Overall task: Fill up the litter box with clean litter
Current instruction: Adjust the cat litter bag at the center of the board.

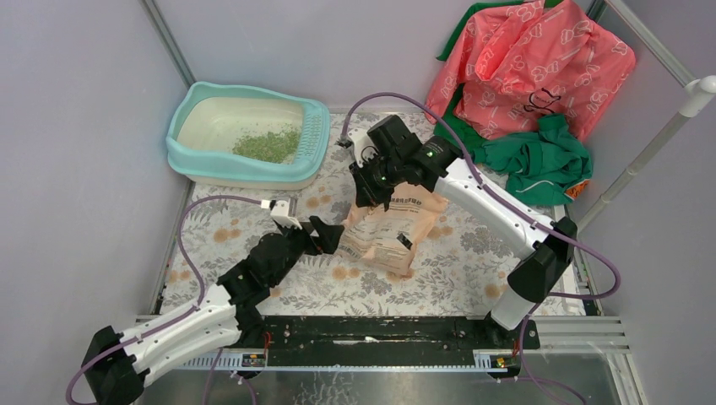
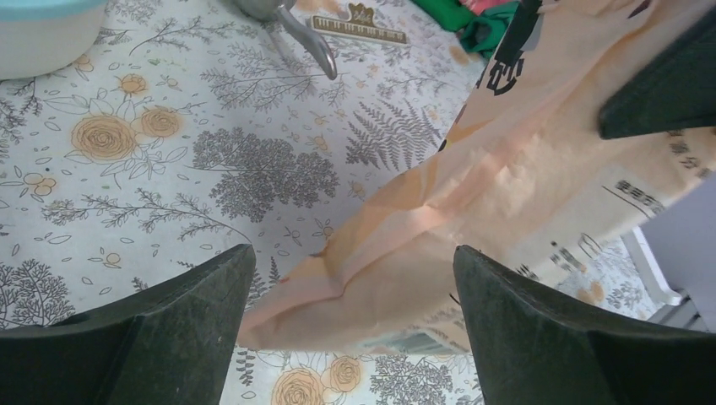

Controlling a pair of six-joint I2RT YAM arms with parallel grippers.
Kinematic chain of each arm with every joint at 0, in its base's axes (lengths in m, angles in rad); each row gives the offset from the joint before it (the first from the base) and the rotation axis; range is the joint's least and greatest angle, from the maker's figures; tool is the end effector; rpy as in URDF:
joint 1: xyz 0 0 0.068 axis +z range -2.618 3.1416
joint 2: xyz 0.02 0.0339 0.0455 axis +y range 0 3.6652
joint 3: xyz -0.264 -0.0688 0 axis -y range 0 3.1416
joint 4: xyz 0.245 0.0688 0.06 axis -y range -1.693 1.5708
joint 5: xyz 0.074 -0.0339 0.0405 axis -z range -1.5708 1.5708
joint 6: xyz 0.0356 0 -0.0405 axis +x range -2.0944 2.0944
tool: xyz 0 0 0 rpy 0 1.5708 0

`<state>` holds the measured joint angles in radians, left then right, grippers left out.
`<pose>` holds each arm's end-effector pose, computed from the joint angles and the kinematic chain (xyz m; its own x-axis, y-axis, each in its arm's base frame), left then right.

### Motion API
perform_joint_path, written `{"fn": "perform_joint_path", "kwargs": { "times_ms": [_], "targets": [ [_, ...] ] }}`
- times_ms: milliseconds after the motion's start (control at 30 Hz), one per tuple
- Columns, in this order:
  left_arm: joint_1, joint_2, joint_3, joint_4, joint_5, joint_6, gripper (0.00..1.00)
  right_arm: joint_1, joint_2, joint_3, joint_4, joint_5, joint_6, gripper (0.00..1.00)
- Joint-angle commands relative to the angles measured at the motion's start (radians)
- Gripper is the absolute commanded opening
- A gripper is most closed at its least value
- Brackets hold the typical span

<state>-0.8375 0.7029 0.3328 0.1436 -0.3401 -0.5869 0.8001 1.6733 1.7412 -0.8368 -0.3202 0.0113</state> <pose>0.1250 -0.1210 0.2273 -0.3926 -0.3442 -0.8529 0.3188 0.8189 -0.4773 0.2461 0.2696 0.3776 -0.4938 -0.4932 -0.7162 -0.8330 0.5045 0.2270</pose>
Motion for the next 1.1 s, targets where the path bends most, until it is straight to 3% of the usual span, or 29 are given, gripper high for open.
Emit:
{"fn": "perform_joint_path", "kwargs": {
  "times_ms": [0,200,500,767,867,1067],
  "targets": [
    [0.003,-0.094,-0.035,0.109,0.03,0.05,0.96,-0.001,-0.058,0.031,0.021,-0.017,-0.045,0.0],
    [0.004,-0.14,-0.042,0.171,0.121,0.1,0.96,0.015,-0.071,0.023,0.032,-0.073,-0.063,0.0],
    [0.003,0.033,-0.015,0.312,0.176,0.167,0.97,0.072,-0.08,0.018,0.03,-0.075,-0.073,0.0],
    [0.004,0.063,-0.027,0.411,0.224,0.189,0.97,0.088,-0.106,-0.013,0.036,-0.083,-0.074,0.0],
    [0.003,0.067,-0.02,0.426,0.243,0.188,0.92,0.091,-0.107,-0.031,0.044,-0.085,-0.075,0.0],
    [0.003,0.14,-0.005,0.461,0.282,0.196,0.69,0.091,-0.111,-0.044,0.054,-0.104,-0.08,0.0]
  ]
}}
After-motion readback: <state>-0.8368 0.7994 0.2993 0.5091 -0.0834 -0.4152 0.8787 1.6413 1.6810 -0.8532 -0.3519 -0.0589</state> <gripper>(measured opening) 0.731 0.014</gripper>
